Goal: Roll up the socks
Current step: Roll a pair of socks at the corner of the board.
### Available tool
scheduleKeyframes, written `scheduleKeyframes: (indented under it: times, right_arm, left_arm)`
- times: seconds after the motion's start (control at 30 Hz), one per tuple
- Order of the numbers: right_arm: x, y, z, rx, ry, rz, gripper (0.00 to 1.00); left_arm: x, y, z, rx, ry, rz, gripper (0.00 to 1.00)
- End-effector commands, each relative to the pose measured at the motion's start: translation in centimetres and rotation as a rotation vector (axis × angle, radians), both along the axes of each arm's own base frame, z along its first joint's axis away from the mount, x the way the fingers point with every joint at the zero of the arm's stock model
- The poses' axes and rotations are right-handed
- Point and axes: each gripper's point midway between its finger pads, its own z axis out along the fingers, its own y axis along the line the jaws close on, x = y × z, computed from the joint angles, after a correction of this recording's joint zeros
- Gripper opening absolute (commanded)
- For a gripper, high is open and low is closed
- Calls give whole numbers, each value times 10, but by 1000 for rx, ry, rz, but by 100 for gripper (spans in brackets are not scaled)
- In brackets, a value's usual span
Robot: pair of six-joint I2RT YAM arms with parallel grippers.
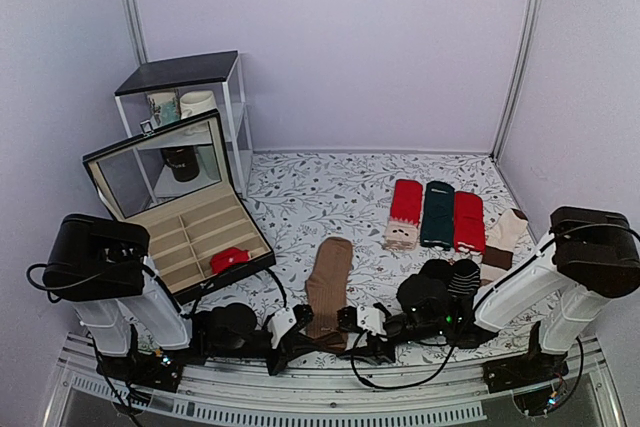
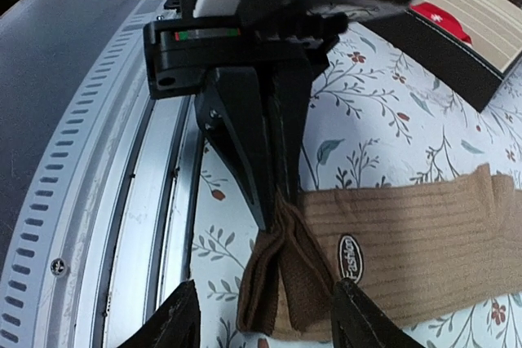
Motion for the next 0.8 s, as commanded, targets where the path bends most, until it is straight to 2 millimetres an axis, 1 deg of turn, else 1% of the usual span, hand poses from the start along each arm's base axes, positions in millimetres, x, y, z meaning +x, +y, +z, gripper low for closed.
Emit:
scheduleKeyframes:
  times: [0.0, 0.07, 0.17, 0.27, 0.37, 0.47, 0.53, 0.6, 0.7, 0.77]
  right_arm:
    - [-8, 15, 2, 22, -47, 68, 55]
    - [-10, 17, -2, 13, -33, 82, 54]
    - [-12, 18, -16, -33, -6, 91, 52]
    - [-14, 17, -22, -57, 6, 93, 51]
    - [-11, 13, -17, -56, -22, 55, 50]
    - [-5, 7, -4, -32, -51, 3, 49]
    - [-6, 4, 3, -23, -58, -7, 42]
    - [-8, 3, -1, -41, -53, -6, 34]
    - [-6, 3, -14, -79, -53, -26, 33]
    - [-5, 7, -17, -90, -74, -36, 35]
  left_arm:
    - [-6, 14, -28, 107, 53, -13, 0]
    - [-6, 15, -28, 107, 54, -12, 0]
    - [-6, 15, -28, 108, 55, -12, 0]
    - [-6, 15, -30, 112, 57, -12, 0]
    - [-6, 15, -31, 114, 59, -13, 0]
    - [-5, 14, -31, 116, 60, -14, 0]
    - [-6, 13, -31, 116, 61, -17, 0]
    - [-6, 13, -32, 116, 61, -17, 0]
    - [-6, 12, -32, 119, 64, -22, 0]
    - [-6, 11, -33, 120, 66, -24, 0]
